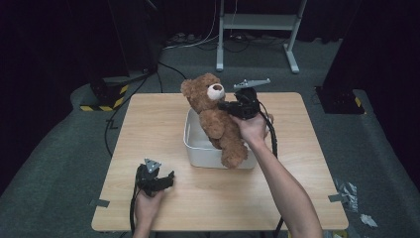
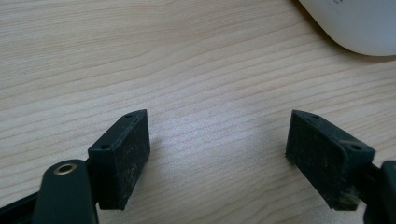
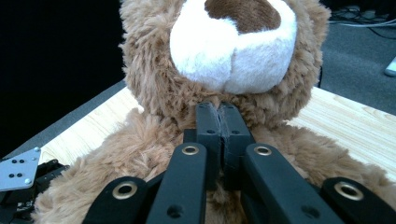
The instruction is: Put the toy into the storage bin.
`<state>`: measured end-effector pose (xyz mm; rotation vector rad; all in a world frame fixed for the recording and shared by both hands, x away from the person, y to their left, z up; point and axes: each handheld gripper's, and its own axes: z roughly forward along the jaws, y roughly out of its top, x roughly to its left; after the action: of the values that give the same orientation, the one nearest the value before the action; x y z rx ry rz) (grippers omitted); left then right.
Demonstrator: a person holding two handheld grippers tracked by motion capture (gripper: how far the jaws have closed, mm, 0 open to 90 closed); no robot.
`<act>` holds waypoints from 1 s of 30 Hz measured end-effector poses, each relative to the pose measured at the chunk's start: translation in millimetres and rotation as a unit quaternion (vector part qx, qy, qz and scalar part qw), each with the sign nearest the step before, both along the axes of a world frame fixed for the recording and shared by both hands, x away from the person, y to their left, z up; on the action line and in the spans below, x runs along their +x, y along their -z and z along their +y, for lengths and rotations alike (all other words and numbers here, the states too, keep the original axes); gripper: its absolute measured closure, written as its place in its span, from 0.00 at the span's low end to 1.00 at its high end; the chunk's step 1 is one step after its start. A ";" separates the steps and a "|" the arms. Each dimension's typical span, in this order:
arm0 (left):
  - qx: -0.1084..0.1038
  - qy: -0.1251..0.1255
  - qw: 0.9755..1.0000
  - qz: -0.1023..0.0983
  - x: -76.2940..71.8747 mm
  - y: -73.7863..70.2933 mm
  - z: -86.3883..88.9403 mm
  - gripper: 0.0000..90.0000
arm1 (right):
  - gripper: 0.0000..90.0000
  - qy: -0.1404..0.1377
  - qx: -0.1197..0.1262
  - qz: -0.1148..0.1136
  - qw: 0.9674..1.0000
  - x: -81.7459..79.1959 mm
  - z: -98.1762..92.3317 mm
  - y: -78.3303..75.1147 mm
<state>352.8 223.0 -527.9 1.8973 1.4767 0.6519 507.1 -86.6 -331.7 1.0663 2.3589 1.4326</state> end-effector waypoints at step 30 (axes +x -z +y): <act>-0.004 -0.005 1.000 0.001 -0.1 0.3 -0.5 0.24 | 0.99 -0.007 -0.004 0.004 1.000 0.0 6.4 9.9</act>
<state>352.6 222.6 -528.2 1.8853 1.4899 0.6477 507.1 -80.2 -341.6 1.0566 2.3802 1.4240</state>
